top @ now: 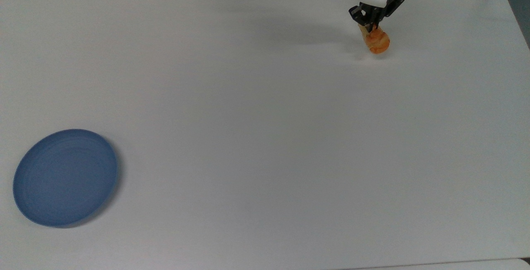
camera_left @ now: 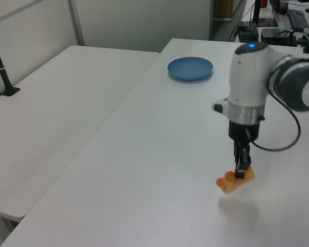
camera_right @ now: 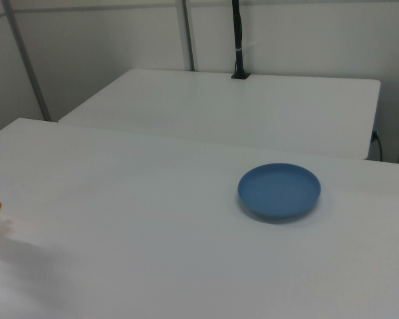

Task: Put the bread on the table

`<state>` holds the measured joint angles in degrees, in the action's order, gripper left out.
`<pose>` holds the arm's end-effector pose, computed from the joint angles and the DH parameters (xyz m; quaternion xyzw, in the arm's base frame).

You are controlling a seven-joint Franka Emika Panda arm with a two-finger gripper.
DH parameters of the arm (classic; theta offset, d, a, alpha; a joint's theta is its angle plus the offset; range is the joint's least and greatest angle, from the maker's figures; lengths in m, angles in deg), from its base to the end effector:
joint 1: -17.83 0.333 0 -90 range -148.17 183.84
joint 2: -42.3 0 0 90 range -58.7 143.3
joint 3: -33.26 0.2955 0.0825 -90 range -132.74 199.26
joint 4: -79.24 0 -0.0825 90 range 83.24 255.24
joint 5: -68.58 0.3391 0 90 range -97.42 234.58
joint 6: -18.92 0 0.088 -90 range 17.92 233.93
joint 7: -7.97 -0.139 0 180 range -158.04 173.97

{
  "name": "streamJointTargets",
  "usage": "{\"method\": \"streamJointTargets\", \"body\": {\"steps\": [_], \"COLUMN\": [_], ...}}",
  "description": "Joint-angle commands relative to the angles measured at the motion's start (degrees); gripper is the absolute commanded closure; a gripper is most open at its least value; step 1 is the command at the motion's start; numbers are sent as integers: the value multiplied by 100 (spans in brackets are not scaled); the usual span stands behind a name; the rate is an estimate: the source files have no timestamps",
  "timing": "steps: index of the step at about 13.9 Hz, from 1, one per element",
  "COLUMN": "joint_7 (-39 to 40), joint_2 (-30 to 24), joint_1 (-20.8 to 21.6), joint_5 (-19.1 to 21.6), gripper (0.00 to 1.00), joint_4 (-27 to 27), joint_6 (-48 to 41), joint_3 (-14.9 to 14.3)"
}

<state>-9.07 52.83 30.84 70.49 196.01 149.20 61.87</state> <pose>0.4133 0.3626 0.3466 -0.9780 -0.1972 -0.0042 0.0674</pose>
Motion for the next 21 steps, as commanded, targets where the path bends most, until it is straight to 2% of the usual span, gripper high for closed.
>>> {"method": "streamJointTargets", "body": {"steps": [1,8,13,15,16,17,18,19,21], "joint_7": [-370,-406,-545,-599,-599,-608,-616,-625,-625], "joint_2": [-131,-87,-95,-166,-253,-358,-464,-595,-850], "joint_1": [9,35,35,0,-26,-96,-262,-386,-745], "joint_5": [-488,-534,-490,-490,-490,-446,-402,-306,-305], "gripper": [88,63,51,49,44,33,11,0,0], "joint_4": [399,390,355,285,189,92,-22,-267,-671], "joint_6": [332,244,218,-184,-465,-660,-809,-1159,-1748], "joint_3": [205,285,311,311,311,311,311,303,268]}}
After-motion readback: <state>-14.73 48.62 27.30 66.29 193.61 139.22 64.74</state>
